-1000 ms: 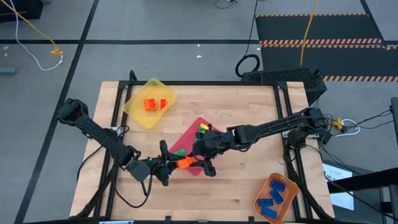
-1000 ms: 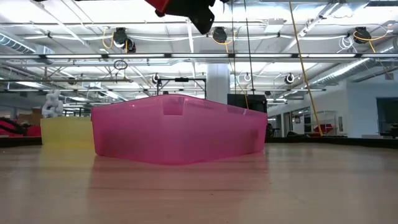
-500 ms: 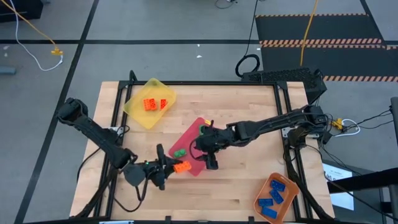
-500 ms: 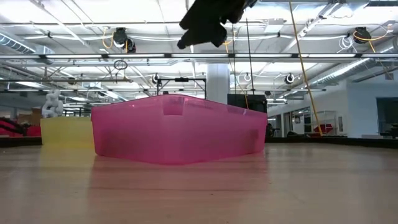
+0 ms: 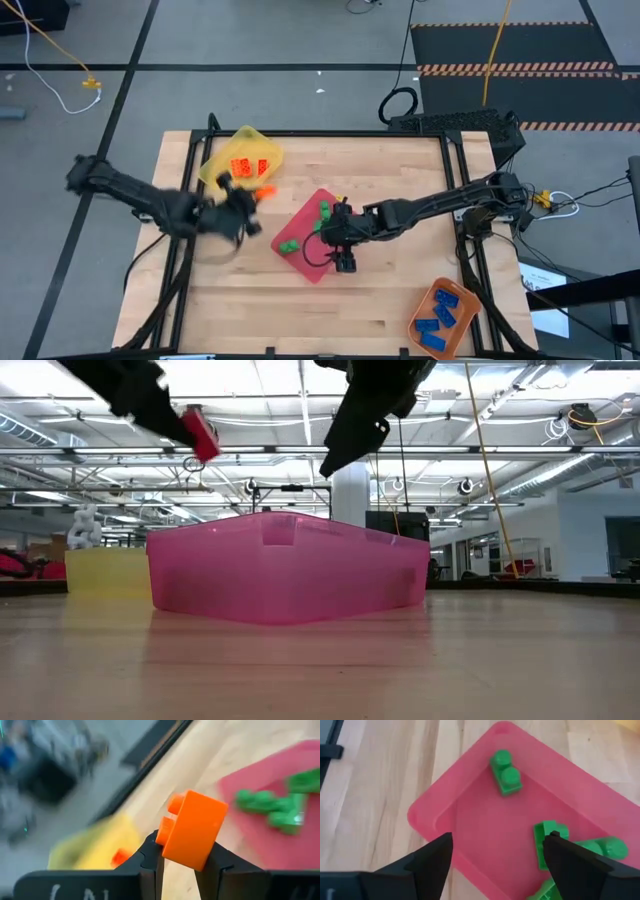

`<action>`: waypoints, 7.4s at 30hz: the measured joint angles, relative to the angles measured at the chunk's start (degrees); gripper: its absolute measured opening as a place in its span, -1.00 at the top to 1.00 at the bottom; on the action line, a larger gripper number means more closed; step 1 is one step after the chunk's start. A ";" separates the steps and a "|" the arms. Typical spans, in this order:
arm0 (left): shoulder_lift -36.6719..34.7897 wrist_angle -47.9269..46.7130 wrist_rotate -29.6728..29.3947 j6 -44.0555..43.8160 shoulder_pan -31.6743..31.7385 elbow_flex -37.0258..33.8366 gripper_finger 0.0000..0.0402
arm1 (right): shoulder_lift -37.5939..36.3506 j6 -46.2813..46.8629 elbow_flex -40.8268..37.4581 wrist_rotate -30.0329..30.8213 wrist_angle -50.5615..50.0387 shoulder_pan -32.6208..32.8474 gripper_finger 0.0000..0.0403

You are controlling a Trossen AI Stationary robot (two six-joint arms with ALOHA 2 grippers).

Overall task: Sort & place blocks by color
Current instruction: Put the orange game piece into the yellow bin, then return to Home Position

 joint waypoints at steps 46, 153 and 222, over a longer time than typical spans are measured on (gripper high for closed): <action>7.50 11.93 49.72 10.14 48.97 -0.02 -0.35 | -23.11 -2.20 -29.03 13.05 27.62 2.30 -0.37; -57.93 27.98 48.82 18.42 17.69 -40.98 0.90 | -98.29 -4.79 -79.08 -8.20 30.95 -11.54 1.00; -57.93 28.34 48.82 18.33 17.71 -40.89 0.89 | -98.31 -4.79 -79.12 -8.28 30.95 -11.54 1.00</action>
